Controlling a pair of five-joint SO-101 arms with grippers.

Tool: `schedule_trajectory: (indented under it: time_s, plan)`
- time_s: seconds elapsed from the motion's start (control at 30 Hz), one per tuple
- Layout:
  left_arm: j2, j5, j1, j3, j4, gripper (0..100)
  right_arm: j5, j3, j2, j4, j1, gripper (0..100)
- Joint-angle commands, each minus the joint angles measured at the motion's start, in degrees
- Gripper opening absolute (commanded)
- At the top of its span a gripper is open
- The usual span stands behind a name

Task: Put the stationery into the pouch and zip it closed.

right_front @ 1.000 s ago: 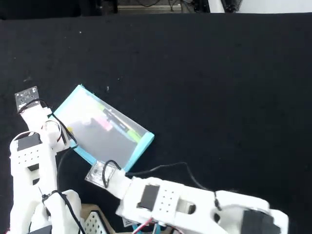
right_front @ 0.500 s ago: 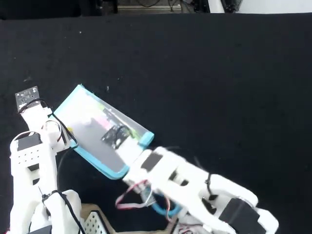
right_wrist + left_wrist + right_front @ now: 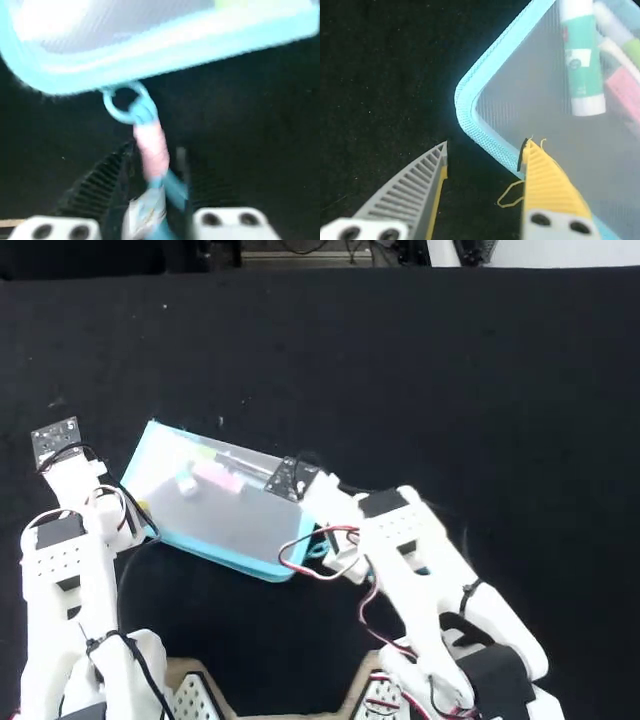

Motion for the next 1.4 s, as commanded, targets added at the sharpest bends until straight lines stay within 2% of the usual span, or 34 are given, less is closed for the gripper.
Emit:
schedule_trajectory:
  time_s: [0.0,0.2,0.43,0.57,0.7,0.8,0.87,0.93,0.97,1.0,1.03,1.27,1.37]
  plan:
    - [-1.4,0.4,-0.2,-1.2,-1.0,23,1.1,0.5,-0.2,0.7,0.8,23.7]
    - [-1.4,0.4,-0.1,-1.2,-1.0,23,1.1,1.0,-3.4,0.7,0.6,22.7]
    - [-1.4,0.4,-0.1,-1.3,-1.1,23,2.9,7.5,-9.3,-3.6,-7.0,22.7]
    - [-1.4,0.4,-0.1,-1.2,-1.0,23,-1.1,8.9,-5.7,-9.3,-5.4,22.6]
    - [-1.4,0.4,-0.1,-1.2,-1.0,23,1.1,6.6,2.2,-11.1,-2.3,22.6]
    - [-1.4,0.4,-0.1,-1.2,-1.0,23,1.4,2.4,6.6,-8.7,-1.1,22.4]
    - [-1.4,0.4,-0.1,-1.1,-1.0,23,1.4,1.7,7.4,-8.4,-1.0,18.2]
    - [-1.4,0.4,-0.1,-1.0,-1.0,23,1.3,1.8,6.7,-8.4,-1.2,8.7]
    - [-1.4,0.4,0.0,-1.0,-1.0,23,1.2,1.6,6.0,-8.4,-1.2,2.6]
    - [-1.4,0.4,0.0,-1.0,-1.0,23,0.9,1.5,5.1,-7.9,-1.0,0.6]
    - [-1.4,0.4,0.6,-0.9,-1.0,23,0.9,1.5,3.6,-7.6,-0.7,2.7]
    - [-1.4,-0.1,4.4,-0.7,-0.5,23,0.9,-5.4,-15.3,2.5,1.1,1.0]
    - [-1.5,-1.2,6.3,-1.5,0.4,23,0.9,-8.7,-24.0,3.0,0.9,1.0]
